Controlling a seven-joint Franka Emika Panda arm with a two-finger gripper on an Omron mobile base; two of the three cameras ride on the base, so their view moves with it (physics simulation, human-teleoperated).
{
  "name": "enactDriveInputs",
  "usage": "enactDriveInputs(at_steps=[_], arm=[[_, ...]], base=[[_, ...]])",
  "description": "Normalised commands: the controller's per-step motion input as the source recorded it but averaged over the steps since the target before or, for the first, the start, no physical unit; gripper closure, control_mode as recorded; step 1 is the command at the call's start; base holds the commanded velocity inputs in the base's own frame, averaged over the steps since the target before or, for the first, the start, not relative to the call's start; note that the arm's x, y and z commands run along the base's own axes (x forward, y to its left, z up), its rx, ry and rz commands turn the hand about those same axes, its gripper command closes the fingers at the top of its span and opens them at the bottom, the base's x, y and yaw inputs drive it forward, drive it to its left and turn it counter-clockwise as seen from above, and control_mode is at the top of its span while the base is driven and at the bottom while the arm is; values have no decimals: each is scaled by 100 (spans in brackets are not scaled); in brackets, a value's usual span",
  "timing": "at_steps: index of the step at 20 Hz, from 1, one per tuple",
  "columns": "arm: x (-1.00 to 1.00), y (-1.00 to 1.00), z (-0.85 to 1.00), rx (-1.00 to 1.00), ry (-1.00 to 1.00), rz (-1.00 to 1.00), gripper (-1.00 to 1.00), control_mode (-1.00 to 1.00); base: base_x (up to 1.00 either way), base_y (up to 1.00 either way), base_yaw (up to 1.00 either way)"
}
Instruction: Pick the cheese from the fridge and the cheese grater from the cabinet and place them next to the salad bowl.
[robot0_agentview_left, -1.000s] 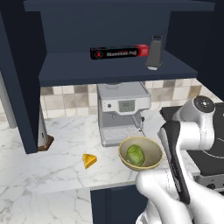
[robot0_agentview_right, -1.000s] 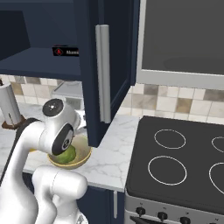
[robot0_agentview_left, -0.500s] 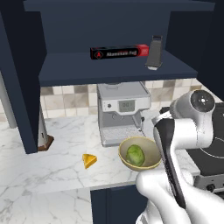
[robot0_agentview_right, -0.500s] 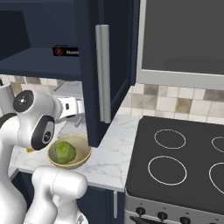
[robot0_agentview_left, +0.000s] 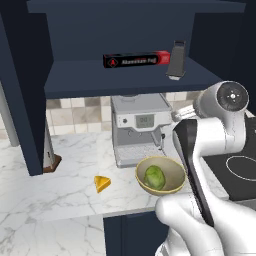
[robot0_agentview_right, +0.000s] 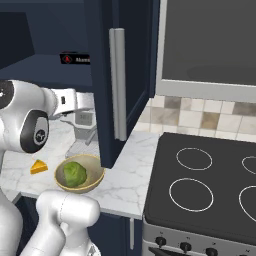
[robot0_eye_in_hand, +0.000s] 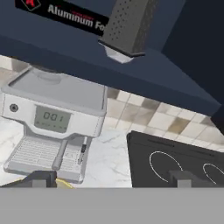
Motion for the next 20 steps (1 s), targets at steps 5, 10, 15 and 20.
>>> enactDriveInputs(at_steps=[5, 10, 15, 20], arm=[[-1, 8, 59, 4, -17, 0, -100, -100], [-2, 12, 50, 1, -21, 0, -100, -100], [0, 24, 40, 0, -25, 0, -100, -100], [0, 9, 26, 0, -16, 0, -100, -100]], base=[[0, 0, 0], [0, 0, 0], [0, 0, 0], [0, 0, 0]])
